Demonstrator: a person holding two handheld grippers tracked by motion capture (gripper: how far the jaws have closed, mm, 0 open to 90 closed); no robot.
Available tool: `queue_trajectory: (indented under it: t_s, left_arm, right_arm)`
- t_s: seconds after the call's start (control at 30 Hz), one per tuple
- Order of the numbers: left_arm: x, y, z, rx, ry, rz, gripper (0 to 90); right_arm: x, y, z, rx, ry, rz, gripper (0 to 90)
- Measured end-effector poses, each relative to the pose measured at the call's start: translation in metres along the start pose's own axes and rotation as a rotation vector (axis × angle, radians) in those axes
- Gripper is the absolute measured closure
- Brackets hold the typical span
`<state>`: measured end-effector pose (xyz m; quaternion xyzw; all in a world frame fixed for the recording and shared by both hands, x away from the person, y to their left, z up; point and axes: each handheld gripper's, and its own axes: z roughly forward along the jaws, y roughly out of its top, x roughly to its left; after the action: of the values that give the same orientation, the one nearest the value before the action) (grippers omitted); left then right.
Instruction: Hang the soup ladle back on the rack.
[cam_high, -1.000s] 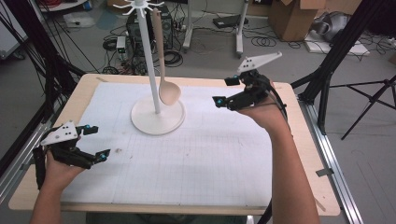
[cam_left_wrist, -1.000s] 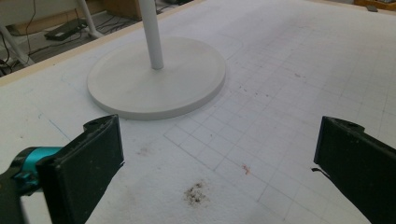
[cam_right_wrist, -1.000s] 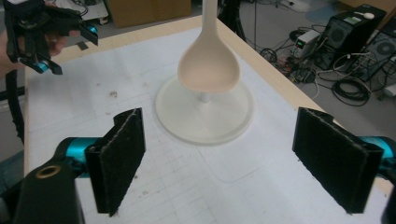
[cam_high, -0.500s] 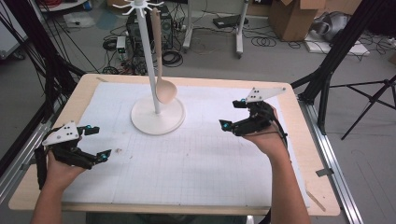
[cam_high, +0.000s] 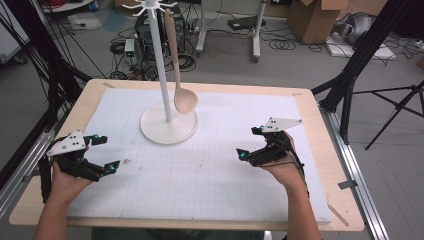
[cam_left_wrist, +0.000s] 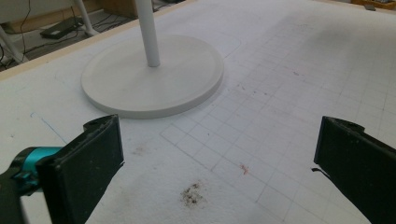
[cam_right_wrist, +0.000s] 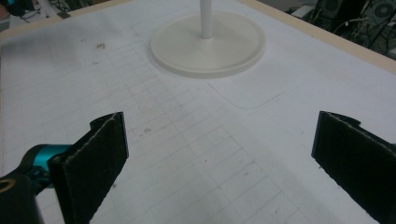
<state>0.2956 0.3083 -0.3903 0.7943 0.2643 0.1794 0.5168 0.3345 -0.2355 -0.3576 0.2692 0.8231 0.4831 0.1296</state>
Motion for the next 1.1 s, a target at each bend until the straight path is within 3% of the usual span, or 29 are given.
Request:
queue_trajectory:
  t_s: [0.23, 0.37, 0.6, 1.1]
  left_arm:
    - [0.0, 0.0, -0.001, -0.008, 0.001, -0.002, 1.7]
    - [0.001, -0.001, 0.001, -0.003, -0.001, -0.004, 1.7]
    - [0.0, 0.0, 0.002, -0.006, -0.005, -0.002, 1.7]
    - [-0.001, 0.001, 0.004, -0.009, -0.016, 0.002, 1.7]
  right_arm:
    - [0.005, -0.013, 0.0, -0.033, -0.018, -0.012, 1.7]
    - [0.006, -0.023, -0.005, -0.065, -0.028, 0.005, 0.1]
    - [0.004, -0.035, -0.006, -0.047, -0.046, 0.007, 0.0]
    - [0.002, -0.037, -0.009, -0.065, -0.049, 0.033, 0.0]
